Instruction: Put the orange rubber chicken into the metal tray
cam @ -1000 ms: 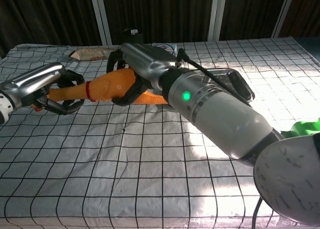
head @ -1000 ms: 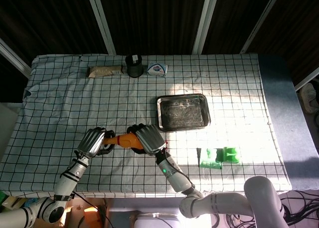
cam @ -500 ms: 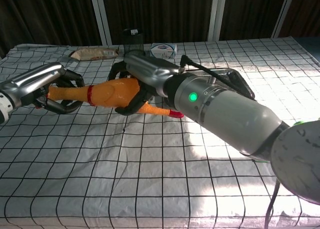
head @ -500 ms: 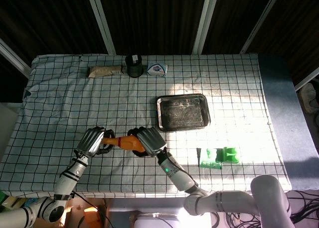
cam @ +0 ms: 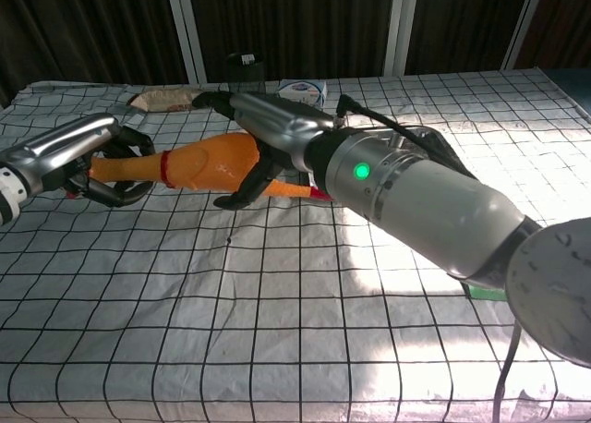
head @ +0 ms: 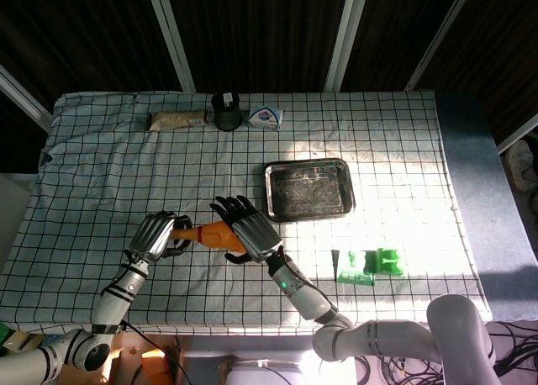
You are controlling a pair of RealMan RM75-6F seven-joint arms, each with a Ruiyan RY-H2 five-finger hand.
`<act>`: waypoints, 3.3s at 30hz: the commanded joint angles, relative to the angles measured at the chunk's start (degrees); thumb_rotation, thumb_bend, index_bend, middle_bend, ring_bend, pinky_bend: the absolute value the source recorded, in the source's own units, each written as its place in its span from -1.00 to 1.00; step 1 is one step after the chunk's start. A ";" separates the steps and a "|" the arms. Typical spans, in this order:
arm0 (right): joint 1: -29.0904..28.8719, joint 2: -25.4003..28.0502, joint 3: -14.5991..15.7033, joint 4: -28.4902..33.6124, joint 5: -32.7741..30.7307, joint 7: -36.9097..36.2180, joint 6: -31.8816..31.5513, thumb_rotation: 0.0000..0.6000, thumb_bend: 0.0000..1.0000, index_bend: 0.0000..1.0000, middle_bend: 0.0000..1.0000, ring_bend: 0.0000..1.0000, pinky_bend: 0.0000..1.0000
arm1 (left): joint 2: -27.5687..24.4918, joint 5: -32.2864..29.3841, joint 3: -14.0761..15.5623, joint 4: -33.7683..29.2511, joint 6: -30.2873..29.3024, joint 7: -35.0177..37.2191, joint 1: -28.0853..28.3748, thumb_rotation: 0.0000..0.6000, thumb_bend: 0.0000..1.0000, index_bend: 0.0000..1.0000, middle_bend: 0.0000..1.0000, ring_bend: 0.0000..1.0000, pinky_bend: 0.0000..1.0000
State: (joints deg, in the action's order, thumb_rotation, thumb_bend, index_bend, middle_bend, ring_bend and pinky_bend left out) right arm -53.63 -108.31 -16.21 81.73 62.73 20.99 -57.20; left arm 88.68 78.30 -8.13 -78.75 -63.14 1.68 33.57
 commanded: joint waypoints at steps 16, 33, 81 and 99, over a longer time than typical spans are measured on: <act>1.00 -7.56 -0.07 -7.29 4.63 0.68 -7.71 1.00 0.03 0.98 0.69 0.78 1.00 | 0.97 0.77 -0.80 0.46 -3.01 0.73 -0.60 1.00 0.64 0.34 0.56 0.03 -0.07; 4.06 0.03 -1.42 -8.16 5.64 1.95 -7.90 1.00 0.03 1.00 0.70 0.79 1.00 | -3.00 8.59 1.09 4.97 -8.00 10.69 -1.14 1.00 -0.35 -1.00 -1.00 -1.00 -0.85; 9.62 2.12 3.36 -42.38 11.20 -22.49 1.93 1.00 -0.70 -1.00 -1.00 -1.00 -0.99 | -1.87 5.27 0.40 16.16 -12.27 19.07 -6.55 1.00 -0.24 -1.00 -1.00 -1.00 -0.84; 28.01 37.30 14.30 4.91 17.86 -13.47 -14.08 1.00 -0.73 -1.00 -1.00 -1.00 -1.00 | -19.12 3.11 6.78 -2.91 -23.20 3.63 -22.43 1.00 -0.24 -1.00 -0.99 -1.00 -0.88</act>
State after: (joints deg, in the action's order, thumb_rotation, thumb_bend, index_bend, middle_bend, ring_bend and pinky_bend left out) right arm -31.08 -77.61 -5.87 79.11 79.46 3.26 -67.32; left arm 71.26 81.65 -3.15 -79.03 -85.01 7.88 13.13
